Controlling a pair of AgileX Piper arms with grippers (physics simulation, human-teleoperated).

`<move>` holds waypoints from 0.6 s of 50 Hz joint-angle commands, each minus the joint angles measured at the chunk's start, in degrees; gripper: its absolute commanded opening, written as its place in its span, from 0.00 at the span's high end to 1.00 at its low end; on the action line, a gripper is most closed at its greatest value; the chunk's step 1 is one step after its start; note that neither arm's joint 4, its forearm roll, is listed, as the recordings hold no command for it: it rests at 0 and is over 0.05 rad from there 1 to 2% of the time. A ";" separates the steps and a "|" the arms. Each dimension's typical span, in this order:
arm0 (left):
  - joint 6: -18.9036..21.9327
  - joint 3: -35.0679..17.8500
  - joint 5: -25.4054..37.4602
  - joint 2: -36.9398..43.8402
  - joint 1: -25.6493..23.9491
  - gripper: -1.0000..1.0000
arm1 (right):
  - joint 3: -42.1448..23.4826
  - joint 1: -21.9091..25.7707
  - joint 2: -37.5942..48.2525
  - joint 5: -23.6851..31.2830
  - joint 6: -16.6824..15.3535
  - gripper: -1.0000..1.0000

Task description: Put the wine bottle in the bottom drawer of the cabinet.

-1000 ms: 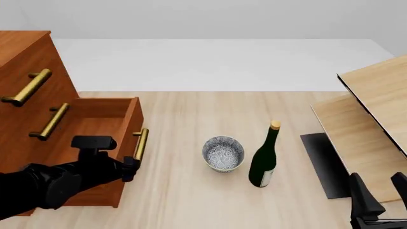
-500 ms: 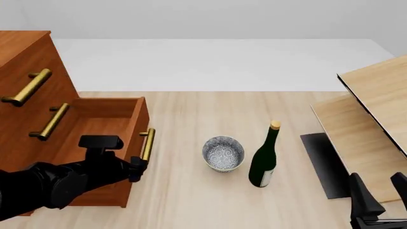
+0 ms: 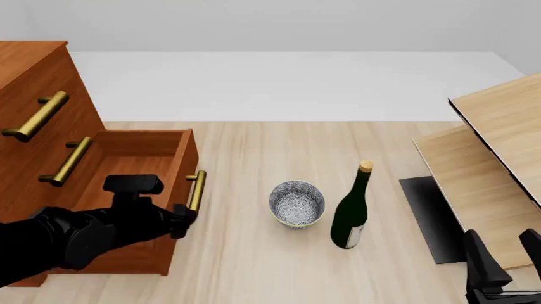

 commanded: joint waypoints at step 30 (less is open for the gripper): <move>7.08 -23.35 17.68 -16.66 -5.50 0.00 | -0.02 0.78 -0.16 0.11 -0.68 0.00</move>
